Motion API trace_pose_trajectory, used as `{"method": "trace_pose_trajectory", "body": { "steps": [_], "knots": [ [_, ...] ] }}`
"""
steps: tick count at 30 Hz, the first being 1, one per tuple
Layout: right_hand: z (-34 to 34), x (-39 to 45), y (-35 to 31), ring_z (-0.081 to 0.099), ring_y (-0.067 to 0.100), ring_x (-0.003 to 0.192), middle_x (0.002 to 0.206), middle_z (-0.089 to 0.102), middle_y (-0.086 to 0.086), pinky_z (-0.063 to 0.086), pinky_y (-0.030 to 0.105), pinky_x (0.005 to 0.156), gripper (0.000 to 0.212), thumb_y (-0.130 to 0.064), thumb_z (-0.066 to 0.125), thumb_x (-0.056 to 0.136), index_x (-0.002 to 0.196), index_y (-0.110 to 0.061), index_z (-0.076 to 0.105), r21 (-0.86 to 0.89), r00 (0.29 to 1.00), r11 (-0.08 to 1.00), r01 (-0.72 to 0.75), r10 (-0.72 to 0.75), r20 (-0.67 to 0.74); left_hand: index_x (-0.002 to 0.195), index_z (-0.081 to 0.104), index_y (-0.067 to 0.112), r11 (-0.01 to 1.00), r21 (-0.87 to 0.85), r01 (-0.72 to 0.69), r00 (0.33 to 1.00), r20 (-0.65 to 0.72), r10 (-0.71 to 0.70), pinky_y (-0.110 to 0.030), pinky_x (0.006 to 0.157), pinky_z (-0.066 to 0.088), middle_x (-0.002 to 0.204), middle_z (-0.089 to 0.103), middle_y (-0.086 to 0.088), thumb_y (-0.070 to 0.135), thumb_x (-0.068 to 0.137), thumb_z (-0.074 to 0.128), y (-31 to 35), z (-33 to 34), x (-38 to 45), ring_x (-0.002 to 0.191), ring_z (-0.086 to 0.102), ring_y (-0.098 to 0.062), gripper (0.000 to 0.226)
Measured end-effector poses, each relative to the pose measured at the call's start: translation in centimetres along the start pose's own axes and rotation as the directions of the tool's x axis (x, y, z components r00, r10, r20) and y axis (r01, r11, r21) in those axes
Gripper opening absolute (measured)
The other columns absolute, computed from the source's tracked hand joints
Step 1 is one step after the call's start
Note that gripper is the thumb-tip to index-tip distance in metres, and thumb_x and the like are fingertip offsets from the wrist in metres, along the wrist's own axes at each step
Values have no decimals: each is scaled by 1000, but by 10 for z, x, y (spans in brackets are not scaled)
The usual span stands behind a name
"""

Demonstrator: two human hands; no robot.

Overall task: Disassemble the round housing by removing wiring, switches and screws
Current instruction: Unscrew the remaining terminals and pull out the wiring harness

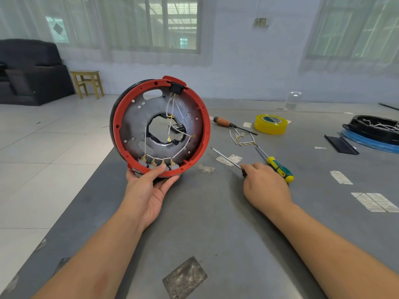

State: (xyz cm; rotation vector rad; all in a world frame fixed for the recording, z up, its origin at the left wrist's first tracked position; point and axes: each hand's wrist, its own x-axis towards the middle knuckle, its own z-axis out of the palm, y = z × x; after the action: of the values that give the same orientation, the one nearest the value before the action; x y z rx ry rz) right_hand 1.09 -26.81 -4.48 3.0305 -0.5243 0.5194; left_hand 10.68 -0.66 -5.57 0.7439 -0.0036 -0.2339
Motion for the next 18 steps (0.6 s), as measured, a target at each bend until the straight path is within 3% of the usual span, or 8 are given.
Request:
{"method": "trace_pose_trajectory", "body": {
  "steps": [6, 11, 14, 18],
  "knots": [
    [-5, -9, -2, 62, 22, 107, 119, 69, 3, 53, 40, 91, 37, -20, 50, 100, 135, -23, 62, 437, 994, 899, 11, 39, -105, 145, 42, 20, 999, -24, -21, 999, -50, 20, -59, 88, 62, 135, 66, -21, -11, 93, 67, 1, 1, 5, 106, 75, -42, 66],
    [-6, -13, -10, 63, 11, 79, 82, 70, -15, 56, 39, 72, 20, -28, 52, 99, 105, -40, 67, 681, 990, 732, 21, 82, -119, 141, 41, 20, 998, -36, -57, 995, -81, 54, -59, 88, 62, 135, 65, -19, -12, 92, 67, 3, -1, 11, 104, 76, -40, 64],
    [-5, -14, -6, 59, 2, 90, 82, 67, -21, 55, 31, 74, 11, -42, 57, 97, 105, -41, 65, 651, 984, 751, 111, 9, -178, 144, 43, 21, 997, -33, -64, 994, -89, 61, -57, 87, 63, 137, 65, -19, -12, 92, 67, 9, -6, 16, 105, 76, -38, 65],
    [-6, -12, -3, 60, 3, 96, 103, 65, -22, 51, 22, 81, 27, -51, 53, 98, 120, -40, 63, 497, 956, 818, 290, -224, -189, 145, 47, 22, 999, -23, -39, 998, -53, 38, -57, 87, 62, 135, 67, -20, -11, 93, 66, 15, -12, 21, 106, 75, -41, 64]
  ]
}}
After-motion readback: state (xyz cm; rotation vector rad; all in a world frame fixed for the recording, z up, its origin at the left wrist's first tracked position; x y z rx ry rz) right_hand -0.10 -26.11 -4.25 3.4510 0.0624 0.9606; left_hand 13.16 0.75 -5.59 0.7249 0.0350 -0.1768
